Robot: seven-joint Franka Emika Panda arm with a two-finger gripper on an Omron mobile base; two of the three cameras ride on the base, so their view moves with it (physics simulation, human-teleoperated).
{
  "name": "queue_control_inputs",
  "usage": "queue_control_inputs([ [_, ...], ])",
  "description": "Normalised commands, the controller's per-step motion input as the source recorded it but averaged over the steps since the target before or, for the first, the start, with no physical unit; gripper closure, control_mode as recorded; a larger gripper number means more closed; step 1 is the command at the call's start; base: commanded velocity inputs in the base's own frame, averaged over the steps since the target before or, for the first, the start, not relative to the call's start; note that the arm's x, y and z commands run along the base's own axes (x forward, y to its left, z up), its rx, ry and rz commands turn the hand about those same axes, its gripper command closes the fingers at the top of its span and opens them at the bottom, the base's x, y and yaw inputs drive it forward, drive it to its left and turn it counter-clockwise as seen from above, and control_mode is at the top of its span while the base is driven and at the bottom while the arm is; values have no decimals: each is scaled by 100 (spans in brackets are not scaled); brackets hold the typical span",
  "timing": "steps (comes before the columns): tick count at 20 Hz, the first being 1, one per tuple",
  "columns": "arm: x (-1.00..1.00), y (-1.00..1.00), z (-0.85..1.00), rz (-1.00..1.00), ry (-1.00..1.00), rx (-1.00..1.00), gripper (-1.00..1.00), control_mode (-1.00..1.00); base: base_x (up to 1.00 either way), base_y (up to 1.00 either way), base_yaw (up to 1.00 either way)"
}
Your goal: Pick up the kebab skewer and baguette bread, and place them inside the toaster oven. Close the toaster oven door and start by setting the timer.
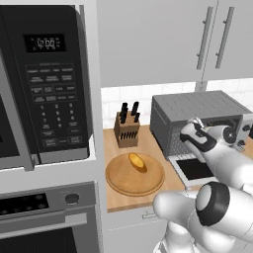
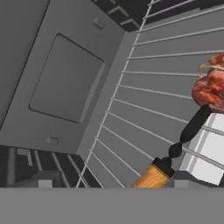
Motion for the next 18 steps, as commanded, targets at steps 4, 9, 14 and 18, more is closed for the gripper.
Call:
queue_control_inputs([
  [4,-5,0,0,-2,5,10,-100,-100,0,0,0],
  [9,-21,0,-1,0,8,13,-100,-100,0,0,0],
  [14,-4,0,-19,0,10,12,-100,-100,0,0,0],
  [18,0,0,-36,-1,9,11,-100,-100,0,0,0],
])
